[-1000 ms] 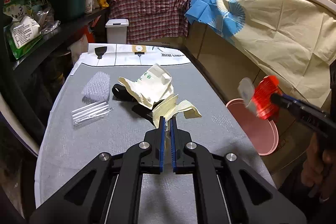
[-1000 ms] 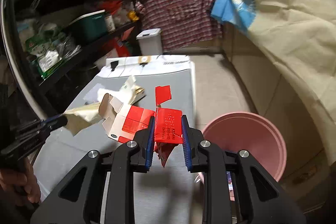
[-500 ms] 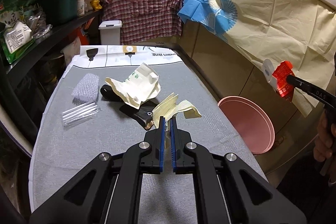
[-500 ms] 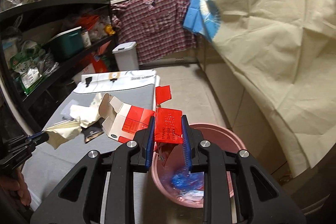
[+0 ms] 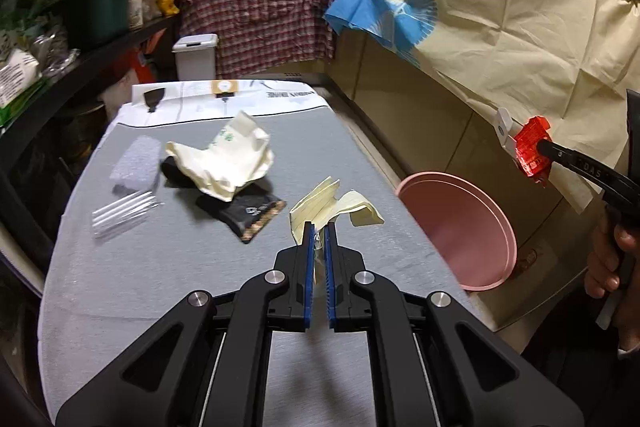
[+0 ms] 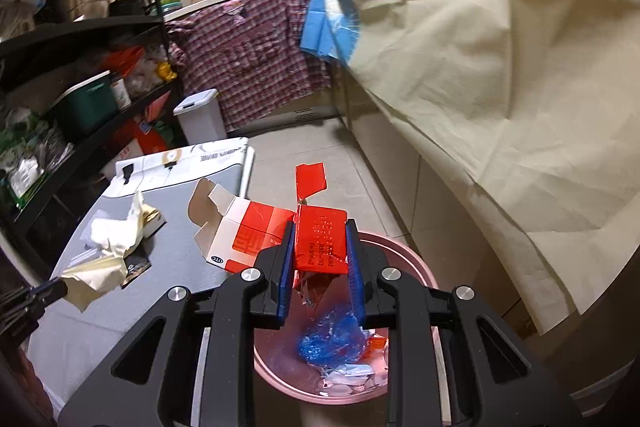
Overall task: Collect trash
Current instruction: 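Lift the cream paper and red carton piece and carry both over the pink bin, then open both tools to drop the paper and carton into the bin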
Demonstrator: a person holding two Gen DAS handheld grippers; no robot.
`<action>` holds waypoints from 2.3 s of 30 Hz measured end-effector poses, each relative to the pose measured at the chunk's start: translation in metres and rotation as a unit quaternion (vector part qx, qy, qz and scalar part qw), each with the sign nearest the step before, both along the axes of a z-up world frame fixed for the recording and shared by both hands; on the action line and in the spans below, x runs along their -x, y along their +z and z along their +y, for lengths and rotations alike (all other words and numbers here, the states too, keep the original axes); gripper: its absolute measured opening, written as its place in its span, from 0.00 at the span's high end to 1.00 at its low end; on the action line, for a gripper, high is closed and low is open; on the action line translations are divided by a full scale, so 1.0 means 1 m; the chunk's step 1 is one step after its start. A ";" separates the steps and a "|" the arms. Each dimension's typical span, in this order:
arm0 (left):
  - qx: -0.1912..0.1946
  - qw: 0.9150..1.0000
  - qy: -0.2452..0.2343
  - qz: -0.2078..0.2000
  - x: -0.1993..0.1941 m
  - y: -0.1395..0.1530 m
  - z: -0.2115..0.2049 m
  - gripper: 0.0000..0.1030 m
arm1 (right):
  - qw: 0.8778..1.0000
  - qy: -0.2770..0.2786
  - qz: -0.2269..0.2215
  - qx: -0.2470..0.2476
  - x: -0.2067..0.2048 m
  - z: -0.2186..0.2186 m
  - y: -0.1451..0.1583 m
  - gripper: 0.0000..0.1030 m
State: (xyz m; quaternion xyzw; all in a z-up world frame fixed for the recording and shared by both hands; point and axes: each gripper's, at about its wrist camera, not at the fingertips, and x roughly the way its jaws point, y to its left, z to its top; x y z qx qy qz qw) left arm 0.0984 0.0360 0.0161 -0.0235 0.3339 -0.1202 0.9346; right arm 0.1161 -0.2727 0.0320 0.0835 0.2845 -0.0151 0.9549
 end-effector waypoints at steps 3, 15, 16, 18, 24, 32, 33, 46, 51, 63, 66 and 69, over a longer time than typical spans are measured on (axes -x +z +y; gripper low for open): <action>-0.002 1.000 -0.010 -0.004 -0.003 0.002 -0.018 0.95 | 1.000 -0.011 0.006 -0.003 -0.005 -0.007 -0.004 0.77; 0.001 0.999 -0.052 -0.001 -0.023 0.000 -0.085 0.95 | 0.999 -0.048 0.009 -0.010 -0.015 -0.026 -0.008 0.77; 0.001 0.998 -0.055 0.000 -0.025 0.000 -0.090 0.95 | 0.999 -0.051 0.009 -0.010 -0.015 -0.027 -0.008 0.77; 0.003 0.998 -0.062 0.003 -0.029 -0.002 -0.099 0.95 | 0.998 -0.056 0.011 -0.010 -0.017 -0.028 -0.010 0.77; 0.000 0.996 -0.082 0.016 -0.040 -0.013 -0.126 0.95 | 0.998 -0.066 0.014 -0.006 -0.023 -0.034 -0.014 0.77; 0.003 0.994 -0.097 0.040 -0.053 -0.032 -0.144 0.95 | 0.996 -0.079 0.029 -0.007 -0.033 -0.039 -0.022 0.77; 0.003 0.994 -0.098 0.043 -0.054 -0.034 -0.145 0.95 | 0.996 -0.079 0.030 -0.005 -0.035 -0.038 -0.023 0.77; 0.006 0.991 -0.116 0.061 -0.074 -0.049 -0.164 0.95 | 0.996 -0.077 0.042 0.002 -0.049 -0.037 -0.032 0.77; 0.006 0.991 -0.117 0.067 -0.077 -0.055 -0.164 0.95 | 0.996 -0.076 0.046 0.003 -0.053 -0.036 -0.035 0.76; 0.023 0.986 -0.136 0.090 -0.082 -0.060 -0.163 0.76 | 0.995 -0.073 0.063 0.011 -0.061 -0.032 -0.042 0.55; 0.021 0.987 -0.134 0.084 -0.078 -0.054 -0.158 0.76 | 0.995 -0.074 0.060 0.009 -0.061 -0.031 -0.042 0.55; 0.016 0.989 -0.130 0.068 -0.071 -0.040 -0.147 0.76 | 0.996 -0.070 0.052 0.009 -0.059 -0.028 -0.040 0.55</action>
